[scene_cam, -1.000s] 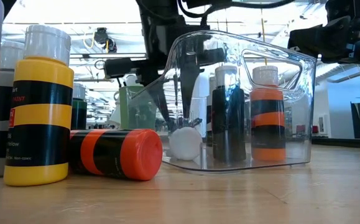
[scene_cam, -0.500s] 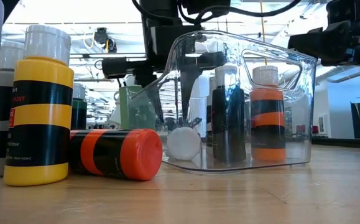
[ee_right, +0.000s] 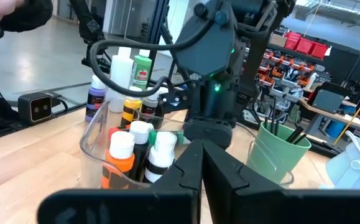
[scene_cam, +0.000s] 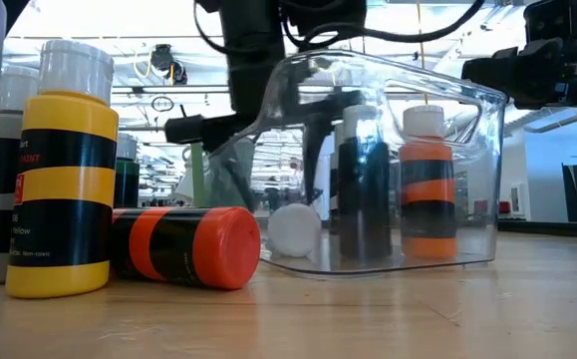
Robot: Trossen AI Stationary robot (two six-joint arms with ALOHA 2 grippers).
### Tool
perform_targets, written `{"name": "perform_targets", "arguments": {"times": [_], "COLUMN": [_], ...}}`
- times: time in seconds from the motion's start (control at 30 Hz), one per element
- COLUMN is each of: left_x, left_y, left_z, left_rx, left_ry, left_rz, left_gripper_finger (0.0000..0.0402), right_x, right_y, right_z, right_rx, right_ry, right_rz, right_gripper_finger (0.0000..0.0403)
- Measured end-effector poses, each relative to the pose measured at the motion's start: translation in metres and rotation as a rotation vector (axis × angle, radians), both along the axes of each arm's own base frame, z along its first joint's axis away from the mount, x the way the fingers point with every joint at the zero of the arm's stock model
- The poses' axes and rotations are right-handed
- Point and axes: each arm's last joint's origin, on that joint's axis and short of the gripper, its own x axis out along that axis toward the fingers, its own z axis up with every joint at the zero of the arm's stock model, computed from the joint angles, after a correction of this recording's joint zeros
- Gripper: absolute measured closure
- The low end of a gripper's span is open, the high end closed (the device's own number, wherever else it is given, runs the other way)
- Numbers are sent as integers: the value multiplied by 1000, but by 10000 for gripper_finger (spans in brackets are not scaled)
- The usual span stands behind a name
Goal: Pick & Place Paint Supplies
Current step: Adjust the transparent bin on the table
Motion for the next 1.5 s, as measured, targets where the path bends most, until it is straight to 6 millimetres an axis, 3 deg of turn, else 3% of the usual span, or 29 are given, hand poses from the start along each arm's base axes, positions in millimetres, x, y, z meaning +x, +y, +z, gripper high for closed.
{"name": "perform_targets", "arguments": {"times": [0.57, 1.13, 1.5], "left_x": [-2, 5, 0], "left_y": [-3, -11, -7], "left_z": [-13, 3, 2], "left_rx": [7, -79, -140], "left_ry": [1, -48, 28], "left_rz": [-72, 9, 43], "left_gripper_finger": [171, 301, 311], "right_x": [0, 0, 0], "right_y": [0, 0, 0], "right_z": [-1, -1, -1], "right_rx": [-22, -40, -47], "right_ry": [-2, -6, -8], "right_rz": [0, -1, -1], "right_gripper_finger": [399, 399, 399]}}
